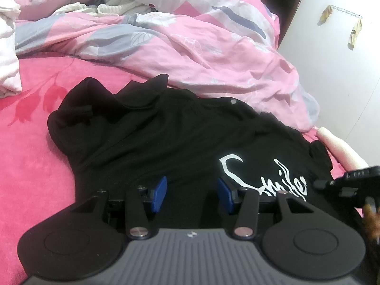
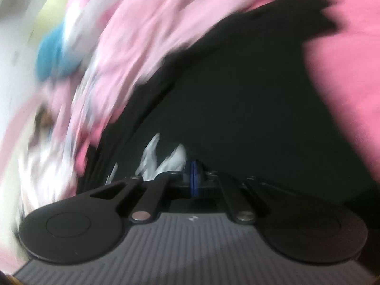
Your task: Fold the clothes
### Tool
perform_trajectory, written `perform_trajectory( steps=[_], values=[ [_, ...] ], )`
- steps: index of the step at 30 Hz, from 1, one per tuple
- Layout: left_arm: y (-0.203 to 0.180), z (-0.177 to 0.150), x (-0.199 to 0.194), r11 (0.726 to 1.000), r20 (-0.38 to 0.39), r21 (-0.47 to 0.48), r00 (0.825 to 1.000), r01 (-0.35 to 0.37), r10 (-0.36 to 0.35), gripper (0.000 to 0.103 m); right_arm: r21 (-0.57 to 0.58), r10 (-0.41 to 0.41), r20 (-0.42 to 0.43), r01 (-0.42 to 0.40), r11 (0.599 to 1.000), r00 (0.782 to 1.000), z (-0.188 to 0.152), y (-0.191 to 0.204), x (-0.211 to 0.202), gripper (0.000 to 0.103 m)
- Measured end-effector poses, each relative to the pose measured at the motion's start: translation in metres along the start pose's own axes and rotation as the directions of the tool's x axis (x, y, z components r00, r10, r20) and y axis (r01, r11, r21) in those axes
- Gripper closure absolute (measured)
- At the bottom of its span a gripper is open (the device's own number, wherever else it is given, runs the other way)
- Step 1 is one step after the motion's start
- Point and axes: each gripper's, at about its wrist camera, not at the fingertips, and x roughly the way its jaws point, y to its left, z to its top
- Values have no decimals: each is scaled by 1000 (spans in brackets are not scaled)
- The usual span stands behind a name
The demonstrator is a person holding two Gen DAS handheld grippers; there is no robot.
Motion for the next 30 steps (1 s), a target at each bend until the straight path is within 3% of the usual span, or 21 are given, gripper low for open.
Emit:
perform_trajectory(
  steps=[6,10,11,13,16,18,19,22,26,27,30],
  values=[
    [1,0,0,1000,0,-6,1000,3,-3,54,98,-108,169,93,991,980,29,-30,-56,97],
    [0,0,1,1000,-2,5,1000,-6,6,54,45,72,36,-74,996,997,-4,-4,-57,97],
    [-1,0,1,1000,-2,7,1000,-8,8,54,47,93,-19,-92,995,995,-14,-3,-52,97],
    [-1,0,1,1000,-3,11,1000,-11,11,54,55,50,-59,-47,997,997,-23,-13,-44,98],
    [-1,0,0,1000,-3,10,1000,-11,11,54,198,-41,71,27,980,997,-10,-57,-73,103],
    [-1,0,0,1000,-3,10,1000,-11,11,54,209,-145,170,108,972,975,-5,-66,-107,98],
    [-1,1,0,1000,-3,10,1000,-11,11,54,203,-153,200,112,973,968,-5,-65,-123,98],
    [-1,1,0,1000,-3,10,1000,-10,11,54,142,-28,160,5,990,987,-27,-38,-135,97],
    [-2,1,1,1000,-4,15,1000,-14,14,54,85,78,-42,-74,994,996,-64,-19,-96,97],
    [-2,0,1,1000,-4,16,1000,-15,15,54,87,64,-64,-58,995,996,-67,-22,-90,103],
    [-3,0,1,1000,-3,14,1000,-14,14,54,183,14,49,-23,983,999,-55,-59,-108,103]
  ],
)
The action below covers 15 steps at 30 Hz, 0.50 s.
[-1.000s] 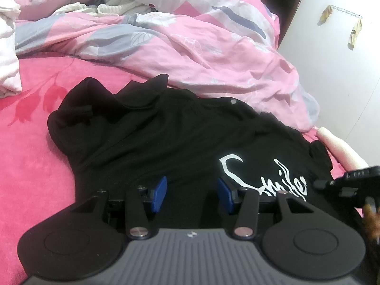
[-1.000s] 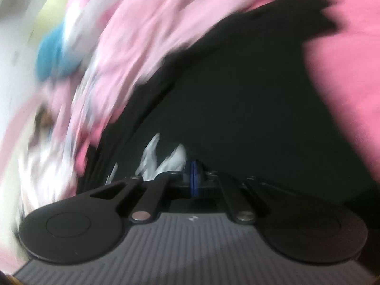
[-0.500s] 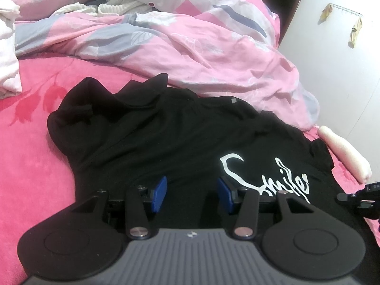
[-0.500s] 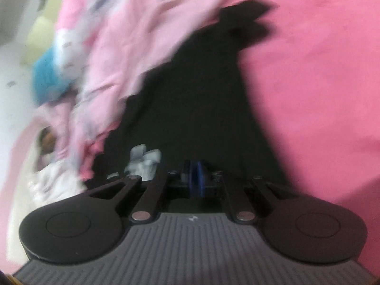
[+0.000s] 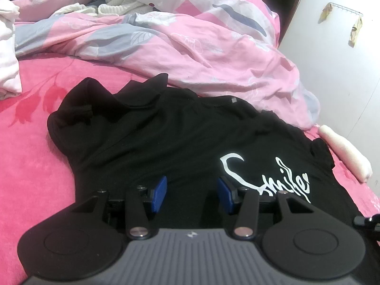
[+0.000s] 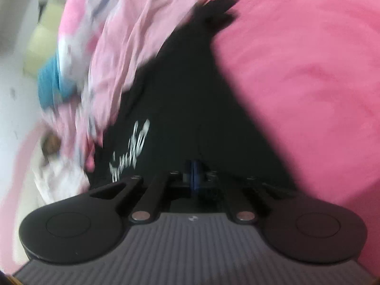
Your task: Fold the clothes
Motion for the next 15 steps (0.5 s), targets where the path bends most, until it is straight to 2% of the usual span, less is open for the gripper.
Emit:
perform_trajectory(
  steps=[1,3,4,6,9,11,12,13,15],
  values=[
    [0,0,0,1000,0,-1,1000,0,0,54,8,-51,58,51,999,997,6,-8,-16,103],
    [1,0,0,1000,1,-5,1000,4,-4,54,20,-155,153,153,988,976,13,-20,-47,102],
    [1,0,0,1000,2,-8,1000,6,-6,54,20,-168,177,167,986,970,11,-19,-57,98],
    [2,0,0,1000,3,-14,1000,10,-10,54,3,-151,201,154,988,968,4,-10,-71,98],
    [1,0,0,1000,1,-8,1000,5,-5,54,-67,-19,106,26,997,994,-10,18,-51,98],
    [0,0,0,1000,-1,-2,1000,0,0,54,-61,53,-6,-54,997,999,-24,27,-26,98],
    [1,1,0,1000,-2,-4,1000,1,-1,54,-45,57,-51,-60,997,997,-31,26,-17,98],
    [2,1,-1,1000,-3,-10,1000,3,-3,54,-32,36,-61,-38,999,997,-35,22,-14,100],
    [5,3,-3,1000,-2,-29,1000,9,-9,54,15,-17,9,17,1000,1000,-31,-2,-34,103]
  ],
)
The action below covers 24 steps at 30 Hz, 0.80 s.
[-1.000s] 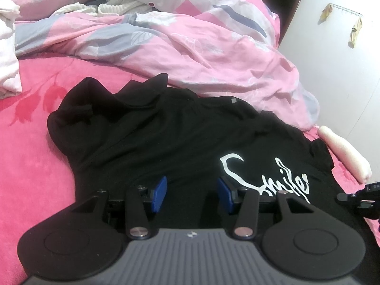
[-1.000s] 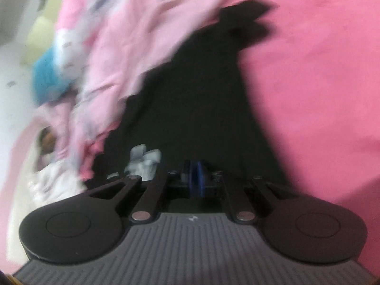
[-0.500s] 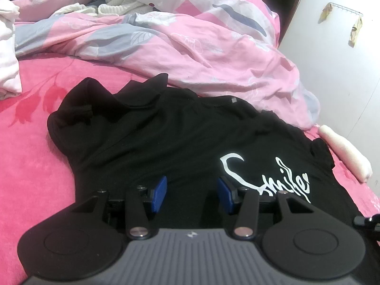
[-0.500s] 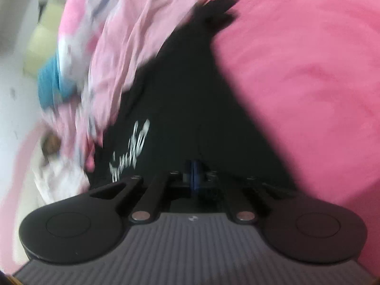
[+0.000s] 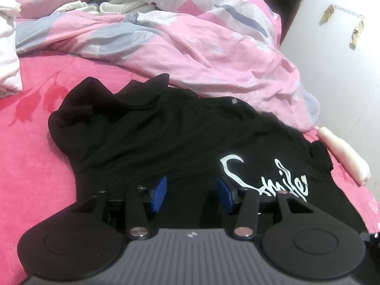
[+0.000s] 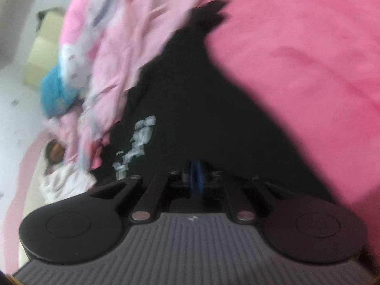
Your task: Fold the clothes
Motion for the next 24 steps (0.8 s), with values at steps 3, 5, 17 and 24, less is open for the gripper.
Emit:
perform_trajectory(
  steps=[3,5,17,24],
  values=[
    [3,2,-7,1000,1,-14,1000,-3,3,53,43,-156,143,151,988,977,10,-27,-62,98],
    [2,4,-17,1000,12,-9,1000,-16,16,53,28,-270,224,270,962,936,14,-27,-107,97],
    [-102,-37,-111,960,-153,226,979,165,-133,48,-269,24,-77,-44,962,997,1,69,-67,90],
    [-132,-101,-131,914,-211,332,963,234,-169,50,-91,-43,-79,35,995,996,-20,-22,-50,100]
  ],
)
